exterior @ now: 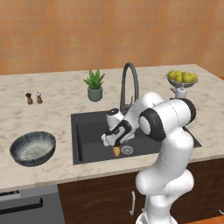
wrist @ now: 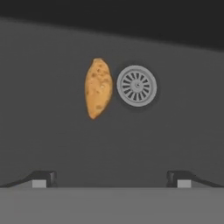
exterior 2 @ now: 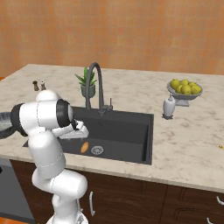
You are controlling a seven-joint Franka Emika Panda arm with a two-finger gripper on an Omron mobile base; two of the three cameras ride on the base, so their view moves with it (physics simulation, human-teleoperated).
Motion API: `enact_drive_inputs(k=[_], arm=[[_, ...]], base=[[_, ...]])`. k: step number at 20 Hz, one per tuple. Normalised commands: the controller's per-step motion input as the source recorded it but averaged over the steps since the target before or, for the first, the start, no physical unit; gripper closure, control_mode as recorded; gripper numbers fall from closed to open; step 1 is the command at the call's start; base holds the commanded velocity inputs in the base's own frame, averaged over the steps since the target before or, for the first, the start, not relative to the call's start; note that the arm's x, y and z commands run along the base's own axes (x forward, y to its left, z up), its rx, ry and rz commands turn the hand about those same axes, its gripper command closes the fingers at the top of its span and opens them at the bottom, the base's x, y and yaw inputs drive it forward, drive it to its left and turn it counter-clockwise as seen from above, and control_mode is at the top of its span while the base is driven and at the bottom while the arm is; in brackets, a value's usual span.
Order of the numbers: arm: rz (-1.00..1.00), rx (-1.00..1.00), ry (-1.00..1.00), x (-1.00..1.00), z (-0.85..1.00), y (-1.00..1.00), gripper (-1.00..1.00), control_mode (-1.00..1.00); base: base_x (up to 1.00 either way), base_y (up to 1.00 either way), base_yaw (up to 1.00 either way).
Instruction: Pick the potato from the sink and place it in the bowl. Then pick the bowl and place it in the microwave. Then close the microwave door and press the start button.
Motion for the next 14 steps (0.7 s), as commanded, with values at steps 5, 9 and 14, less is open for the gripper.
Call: enact_drive_inputs(k=[5, 9, 14], arm=[[0.00, 0.00, 0.14, 0.31, -0.11, 0.01, -1.00, -1.00], [0.00, 0.00, 0.12, 0.44, -0.28, 0.00, -1.00, -1.00], [0.00, 0.00, 0.00, 0.23, -0.35, 0.00, -1.00, -1.00]], base=[[0.00, 0.00, 0.00], [0.00, 0.00, 0.00], [0.00, 0.00, 0.00]])
